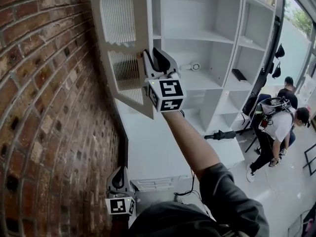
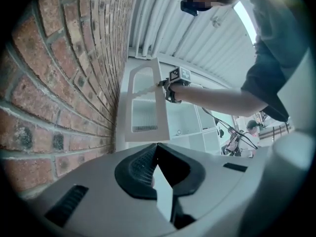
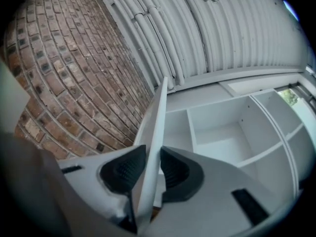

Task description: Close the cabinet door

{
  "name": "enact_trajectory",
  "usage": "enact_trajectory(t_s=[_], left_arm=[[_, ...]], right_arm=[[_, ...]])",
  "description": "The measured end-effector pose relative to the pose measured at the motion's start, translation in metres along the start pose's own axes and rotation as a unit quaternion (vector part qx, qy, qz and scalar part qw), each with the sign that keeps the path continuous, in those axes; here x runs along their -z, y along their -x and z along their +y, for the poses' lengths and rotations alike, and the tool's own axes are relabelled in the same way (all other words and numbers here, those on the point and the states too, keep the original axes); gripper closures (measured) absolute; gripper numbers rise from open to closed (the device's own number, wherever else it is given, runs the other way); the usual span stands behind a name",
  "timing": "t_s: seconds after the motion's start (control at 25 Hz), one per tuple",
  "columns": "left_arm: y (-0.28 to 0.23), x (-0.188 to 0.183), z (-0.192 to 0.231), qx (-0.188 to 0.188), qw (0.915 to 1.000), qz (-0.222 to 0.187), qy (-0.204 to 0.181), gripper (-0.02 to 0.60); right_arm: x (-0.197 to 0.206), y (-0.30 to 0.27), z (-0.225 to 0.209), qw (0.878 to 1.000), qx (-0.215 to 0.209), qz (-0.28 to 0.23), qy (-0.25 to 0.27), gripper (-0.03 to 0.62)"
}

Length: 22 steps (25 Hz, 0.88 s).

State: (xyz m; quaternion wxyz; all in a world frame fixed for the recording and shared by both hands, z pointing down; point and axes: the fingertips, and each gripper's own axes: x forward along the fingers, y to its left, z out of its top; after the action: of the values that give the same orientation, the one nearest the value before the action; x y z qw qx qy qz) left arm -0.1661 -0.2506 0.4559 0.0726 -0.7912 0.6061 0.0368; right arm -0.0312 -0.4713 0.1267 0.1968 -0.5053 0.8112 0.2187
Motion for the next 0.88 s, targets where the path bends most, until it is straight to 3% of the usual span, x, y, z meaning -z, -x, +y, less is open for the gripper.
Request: enact_trajectory(t_s=[0.28, 0.88], left_arm=[[-0.011, 0.005, -0.005, 0.007, 1.0, 0.006, 0.002, 0.58], [-0.026, 0.016, -0.007, 0.003, 0.9998, 0.019, 0.008, 0.58]], right_arm=[[0.018, -0.015, -0.042, 0.999, 0.016, 0.022, -0.026, 0.497], [0.037, -0.032, -0.076, 0.999, 0.023, 0.028, -0.017, 0.502]])
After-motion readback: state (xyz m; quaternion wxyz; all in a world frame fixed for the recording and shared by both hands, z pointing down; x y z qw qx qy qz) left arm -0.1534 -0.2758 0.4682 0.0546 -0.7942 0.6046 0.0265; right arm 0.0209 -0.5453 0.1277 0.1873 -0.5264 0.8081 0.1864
